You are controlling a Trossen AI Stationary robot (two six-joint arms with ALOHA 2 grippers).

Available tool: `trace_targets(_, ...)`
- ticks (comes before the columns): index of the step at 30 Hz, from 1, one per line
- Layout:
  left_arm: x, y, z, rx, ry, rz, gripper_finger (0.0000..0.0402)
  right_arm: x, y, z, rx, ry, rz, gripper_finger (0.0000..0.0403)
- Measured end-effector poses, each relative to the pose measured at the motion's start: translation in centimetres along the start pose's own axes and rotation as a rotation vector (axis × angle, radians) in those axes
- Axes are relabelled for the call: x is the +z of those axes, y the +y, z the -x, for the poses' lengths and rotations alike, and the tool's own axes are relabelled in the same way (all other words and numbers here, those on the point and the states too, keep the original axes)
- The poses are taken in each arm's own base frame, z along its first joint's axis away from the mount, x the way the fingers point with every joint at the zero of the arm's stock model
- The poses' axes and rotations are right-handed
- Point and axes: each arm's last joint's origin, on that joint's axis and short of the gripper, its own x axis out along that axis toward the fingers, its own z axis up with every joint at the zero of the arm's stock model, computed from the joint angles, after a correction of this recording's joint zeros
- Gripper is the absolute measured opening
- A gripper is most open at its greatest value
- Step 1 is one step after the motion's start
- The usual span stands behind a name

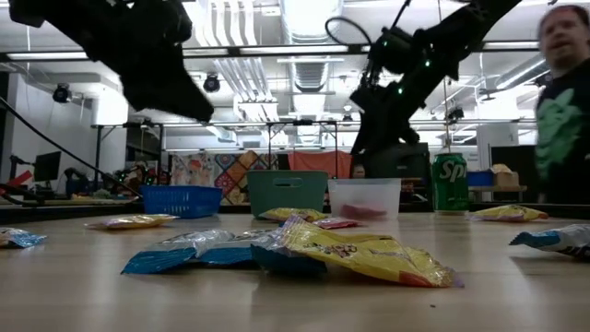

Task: Sort candy
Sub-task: Put the yellow candy into the blue bin

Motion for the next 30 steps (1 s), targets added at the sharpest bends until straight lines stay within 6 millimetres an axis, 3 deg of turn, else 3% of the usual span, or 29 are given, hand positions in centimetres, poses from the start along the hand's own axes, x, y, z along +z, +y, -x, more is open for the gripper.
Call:
trace_targets(9, -1.4, 0.7, 0.0, 0.085, 0.172, 0.046, 0.0129, 0.2, 3.9, 3.6, 0.131, -0.085, 0.057, 0.0173)
trace_targets(17, -2.6, 0.6, -1.1, 0.128, 0.248, -0.003, 0.0191, -1.0, 7.1, 4.5, 0.226, -0.071, 0.12, 0.0173)
trace_targets(22, -3.7, 0.5, -2.1, 0.165, 0.314, -0.042, 0.0205, -1.5, 8.0, 4.5, 0.246, -0.056, 0.131, 0.0173)
trace_targets(30, -5.2, 0.5, -3.4, 0.236, 0.384, -0.038, 0.0193, -1.6, 8.3, 4.6, 0.253, -0.056, 0.136, 0.0173)
